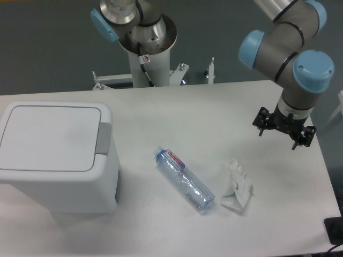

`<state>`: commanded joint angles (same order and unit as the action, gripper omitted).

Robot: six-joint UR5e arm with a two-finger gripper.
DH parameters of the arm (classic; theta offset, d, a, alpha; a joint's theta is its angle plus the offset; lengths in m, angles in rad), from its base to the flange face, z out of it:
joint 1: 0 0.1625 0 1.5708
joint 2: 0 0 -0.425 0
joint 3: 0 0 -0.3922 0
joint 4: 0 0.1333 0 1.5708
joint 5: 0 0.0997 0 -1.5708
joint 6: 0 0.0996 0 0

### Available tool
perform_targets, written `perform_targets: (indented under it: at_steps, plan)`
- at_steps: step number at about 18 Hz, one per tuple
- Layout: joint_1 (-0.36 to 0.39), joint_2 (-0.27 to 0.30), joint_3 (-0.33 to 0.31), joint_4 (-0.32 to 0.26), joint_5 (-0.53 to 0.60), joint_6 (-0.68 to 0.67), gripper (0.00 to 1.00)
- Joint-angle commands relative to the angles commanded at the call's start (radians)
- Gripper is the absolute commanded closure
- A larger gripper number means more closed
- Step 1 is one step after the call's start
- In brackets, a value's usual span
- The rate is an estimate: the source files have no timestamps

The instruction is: Open the trash can

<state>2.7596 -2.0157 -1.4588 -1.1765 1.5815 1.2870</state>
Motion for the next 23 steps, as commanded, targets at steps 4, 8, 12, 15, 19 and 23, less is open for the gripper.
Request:
perform_targets:
  at_steps: [4,8,12,15,19,23]
  plan:
    - [0.0,0.0,0.0,0.002,0.0,-0.003,0.0]
    - [0.0,0.0,0.0,0.0,0.0,-0.006,0.0]
    - [-0.002,0.0,0.002,0.0,-0.002,-0.006,0.0]
    - [0.0,0.002,0.006,0.0,-0.008,-0.005,0.0]
    - [-0.008,-0.003,0.015,0.003,-0.012,-0.015,0.0]
    - [-0.011,-0.002,0.003,0.006,-0.009,-0.089,0.0]
